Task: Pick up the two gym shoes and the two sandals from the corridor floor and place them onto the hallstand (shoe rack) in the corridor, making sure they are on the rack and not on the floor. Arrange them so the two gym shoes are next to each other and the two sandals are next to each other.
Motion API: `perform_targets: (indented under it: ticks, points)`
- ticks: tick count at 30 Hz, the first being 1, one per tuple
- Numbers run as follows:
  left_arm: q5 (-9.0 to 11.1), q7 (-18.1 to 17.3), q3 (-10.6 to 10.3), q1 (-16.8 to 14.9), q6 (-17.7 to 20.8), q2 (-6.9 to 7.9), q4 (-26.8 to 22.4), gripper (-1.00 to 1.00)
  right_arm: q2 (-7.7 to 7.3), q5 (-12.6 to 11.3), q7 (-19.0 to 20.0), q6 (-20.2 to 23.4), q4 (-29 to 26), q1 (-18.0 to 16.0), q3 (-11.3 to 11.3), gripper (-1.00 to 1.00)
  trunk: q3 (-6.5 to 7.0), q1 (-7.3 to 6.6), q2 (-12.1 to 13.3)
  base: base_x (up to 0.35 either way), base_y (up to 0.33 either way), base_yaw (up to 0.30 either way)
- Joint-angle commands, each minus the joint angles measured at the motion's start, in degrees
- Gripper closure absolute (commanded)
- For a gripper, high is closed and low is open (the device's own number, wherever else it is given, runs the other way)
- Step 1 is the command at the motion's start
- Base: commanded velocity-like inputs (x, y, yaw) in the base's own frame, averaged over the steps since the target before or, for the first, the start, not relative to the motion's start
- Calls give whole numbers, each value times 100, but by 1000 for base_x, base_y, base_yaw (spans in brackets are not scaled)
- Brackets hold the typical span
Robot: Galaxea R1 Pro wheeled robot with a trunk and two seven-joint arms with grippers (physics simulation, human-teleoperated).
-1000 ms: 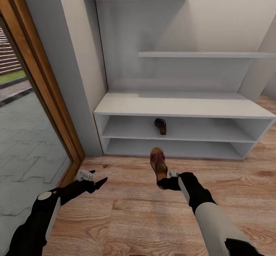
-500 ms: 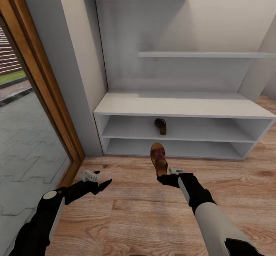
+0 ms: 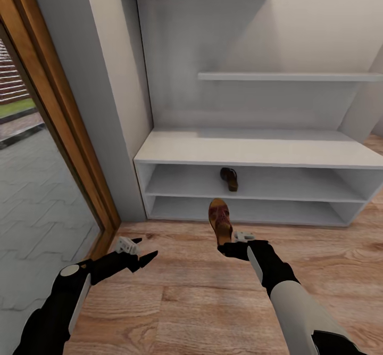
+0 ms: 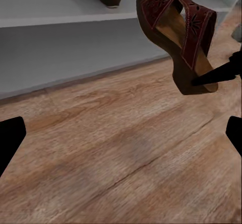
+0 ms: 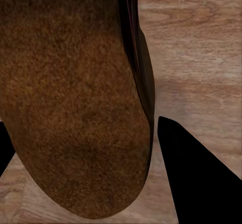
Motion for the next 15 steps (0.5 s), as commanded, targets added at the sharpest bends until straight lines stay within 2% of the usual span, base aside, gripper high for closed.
perform_targets:
  ticks: [1,2,3,5,7,8,9,15]
  points:
    - [-20,-121,7,-4,54,-4,-8,-100,9,51,35,30,-10,-3,-43,100,-5,-1,-2,40,32,0]
    - [-20,-208,5,-4,56,-5,-8,-100,9,51,35,30,-9,-3,-43,100,-5,-1,-2,32,25,0]
    - [-17,-745,-2,-5,63,-25,-9,-100,9,52,35,29,-8,-3,-43,100,-5,-1,-2,63,12,0]
    - [-17,-921,-2,-5,64,-78,-9,-100,9,52,35,29,-8,-2,-43,100,-5,-1,-2,100,38,0]
    - [-18,-1012,-2,-8,64,-168,-9,-100,9,52,35,29,-8,-2,-43,100,-5,-1,-2,172,95,0]
    - [-21,-1065,-3,-6,65,-289,-5,-100,8,52,35,29,-9,-3,-43,100,-5,-1,-2,242,168,0]
    - [-24,-1078,-4,-7,65,-328,-3,-100,8,52,36,29,-10,-3,-43,100,-5,-1,-2,257,186,0]
    - [-23,-1099,-3,-8,65,-388,-1,-100,9,52,42,29,-16,-3,-48,100,-5,-1,-2,201,139,0]
